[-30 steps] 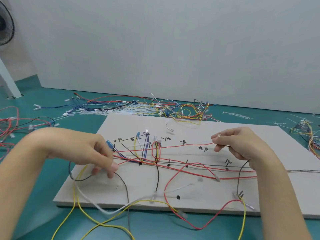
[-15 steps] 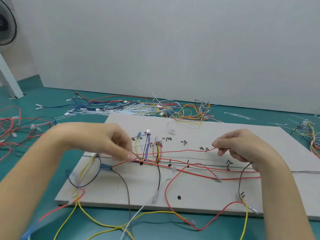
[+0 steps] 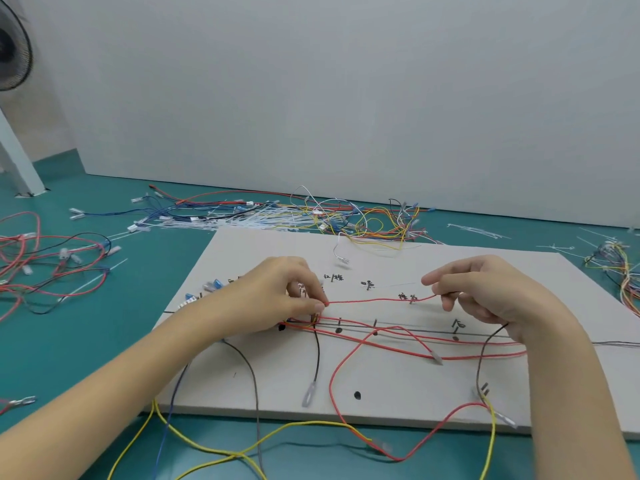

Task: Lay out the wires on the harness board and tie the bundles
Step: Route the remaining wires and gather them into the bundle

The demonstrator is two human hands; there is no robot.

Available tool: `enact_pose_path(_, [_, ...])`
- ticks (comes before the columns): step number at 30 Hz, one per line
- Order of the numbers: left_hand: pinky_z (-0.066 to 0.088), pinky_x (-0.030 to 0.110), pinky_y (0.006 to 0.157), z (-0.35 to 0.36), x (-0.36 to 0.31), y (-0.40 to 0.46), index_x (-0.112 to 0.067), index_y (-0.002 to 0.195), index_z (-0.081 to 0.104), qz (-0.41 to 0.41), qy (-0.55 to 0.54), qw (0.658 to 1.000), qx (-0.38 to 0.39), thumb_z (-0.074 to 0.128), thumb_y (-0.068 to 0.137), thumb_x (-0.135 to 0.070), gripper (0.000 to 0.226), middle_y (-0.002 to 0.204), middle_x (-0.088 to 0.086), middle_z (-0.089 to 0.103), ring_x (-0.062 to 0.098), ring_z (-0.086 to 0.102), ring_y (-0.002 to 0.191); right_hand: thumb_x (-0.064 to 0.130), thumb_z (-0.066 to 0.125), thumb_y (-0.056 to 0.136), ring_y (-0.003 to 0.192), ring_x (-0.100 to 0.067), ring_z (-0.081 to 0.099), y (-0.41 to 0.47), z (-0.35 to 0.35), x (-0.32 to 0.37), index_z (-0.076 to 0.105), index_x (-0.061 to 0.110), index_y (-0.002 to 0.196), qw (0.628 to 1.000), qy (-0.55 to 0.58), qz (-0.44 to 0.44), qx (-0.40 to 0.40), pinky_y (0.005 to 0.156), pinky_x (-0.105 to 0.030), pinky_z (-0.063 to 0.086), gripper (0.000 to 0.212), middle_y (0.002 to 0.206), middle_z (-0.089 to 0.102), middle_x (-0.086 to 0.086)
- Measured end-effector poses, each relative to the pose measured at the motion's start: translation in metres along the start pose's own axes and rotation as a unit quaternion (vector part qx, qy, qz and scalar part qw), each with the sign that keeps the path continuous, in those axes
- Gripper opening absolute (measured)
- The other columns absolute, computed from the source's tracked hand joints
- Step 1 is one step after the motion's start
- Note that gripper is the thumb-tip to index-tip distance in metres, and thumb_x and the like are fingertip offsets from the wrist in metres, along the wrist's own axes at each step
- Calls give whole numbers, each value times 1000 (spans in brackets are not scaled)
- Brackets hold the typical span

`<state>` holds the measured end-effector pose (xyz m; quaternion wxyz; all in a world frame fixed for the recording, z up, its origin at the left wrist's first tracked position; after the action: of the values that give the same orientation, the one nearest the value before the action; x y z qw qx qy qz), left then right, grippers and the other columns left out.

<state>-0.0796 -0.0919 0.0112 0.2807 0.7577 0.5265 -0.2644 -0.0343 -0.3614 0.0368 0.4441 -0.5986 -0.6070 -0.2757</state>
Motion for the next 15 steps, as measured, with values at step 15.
enact_pose_path(15, [41, 20, 74, 19, -20, -7, -32, 83, 77, 58, 113, 992, -12, 73, 83, -35, 5, 84, -15, 52, 1, 50, 84, -2, 60, 82, 31, -10, 25, -3, 13, -10, 71, 5, 91, 989, -106, 75, 76, 33, -13, 17, 16, 55, 62, -13])
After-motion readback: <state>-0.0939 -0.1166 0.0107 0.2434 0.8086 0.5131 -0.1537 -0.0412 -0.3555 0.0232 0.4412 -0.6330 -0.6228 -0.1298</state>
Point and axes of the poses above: each hand's wrist, its own y-axis towards the middle knuckle, its own z-axis out of the palm, x = y × z, the point moved 5 cm from there along y, towards the middle knuckle
